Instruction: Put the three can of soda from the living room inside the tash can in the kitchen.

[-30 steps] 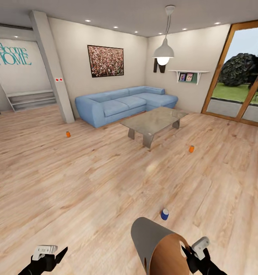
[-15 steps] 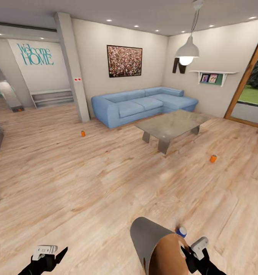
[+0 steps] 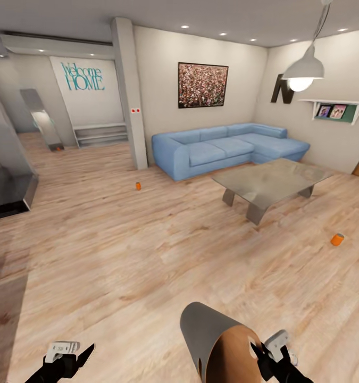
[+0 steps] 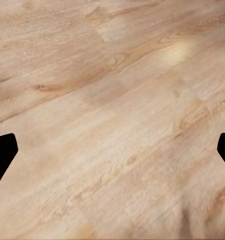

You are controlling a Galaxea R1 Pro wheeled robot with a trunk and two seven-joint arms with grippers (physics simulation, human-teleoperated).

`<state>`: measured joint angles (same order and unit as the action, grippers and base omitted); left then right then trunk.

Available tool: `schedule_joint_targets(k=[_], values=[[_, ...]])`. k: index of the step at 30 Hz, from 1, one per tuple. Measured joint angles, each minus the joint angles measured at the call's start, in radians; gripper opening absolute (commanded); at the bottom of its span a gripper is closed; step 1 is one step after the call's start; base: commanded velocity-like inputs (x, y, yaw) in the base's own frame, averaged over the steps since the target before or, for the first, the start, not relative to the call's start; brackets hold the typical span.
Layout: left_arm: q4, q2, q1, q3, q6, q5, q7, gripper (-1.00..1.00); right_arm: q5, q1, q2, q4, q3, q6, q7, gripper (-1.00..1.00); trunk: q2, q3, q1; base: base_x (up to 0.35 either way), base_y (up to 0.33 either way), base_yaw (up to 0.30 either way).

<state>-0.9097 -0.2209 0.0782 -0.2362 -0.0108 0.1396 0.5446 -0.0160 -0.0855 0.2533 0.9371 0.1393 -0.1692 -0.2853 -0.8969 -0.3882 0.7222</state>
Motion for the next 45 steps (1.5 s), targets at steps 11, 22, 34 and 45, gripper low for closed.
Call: schedule_joint_targets(k=[11, 22, 34, 45], values=[[0.000, 0.000, 0.000, 0.000, 0.000, -0.001, -0.002, 1.00, 0.000, 0.000, 0.000, 0.000, 0.000, 0.000, 0.000, -1.00, 0.000, 0.000, 0.000, 0.300, 0.158, 0.245], [0.000, 0.000, 0.000, 0.001, 0.000, -0.001, -0.005, 1.00, 0.004, 0.000, 0.000, 0.000, -0.005, 0.000, 0.001, -1.00, 0.000, 0.000, 0.000, 0.309, 0.133, 0.156], [0.000, 0.000, 0.000, 0.001, 0.001, 0.000, -0.005, 1.00, 0.015, 0.000, 0.002, 0.001, -0.051, 0.001, 0.001, -1.00, 0.000, 0.000, 0.000, 0.314, 0.115, 0.007], [0.000, 0.000, 0.000, 0.000, 0.002, 0.000, -0.005, 1.00, 0.014, 0.000, 0.001, 0.002, -0.090, -0.001, -0.003, -1.00, 0.000, 0.000, 0.000, 0.319, 0.098, 0.000]])
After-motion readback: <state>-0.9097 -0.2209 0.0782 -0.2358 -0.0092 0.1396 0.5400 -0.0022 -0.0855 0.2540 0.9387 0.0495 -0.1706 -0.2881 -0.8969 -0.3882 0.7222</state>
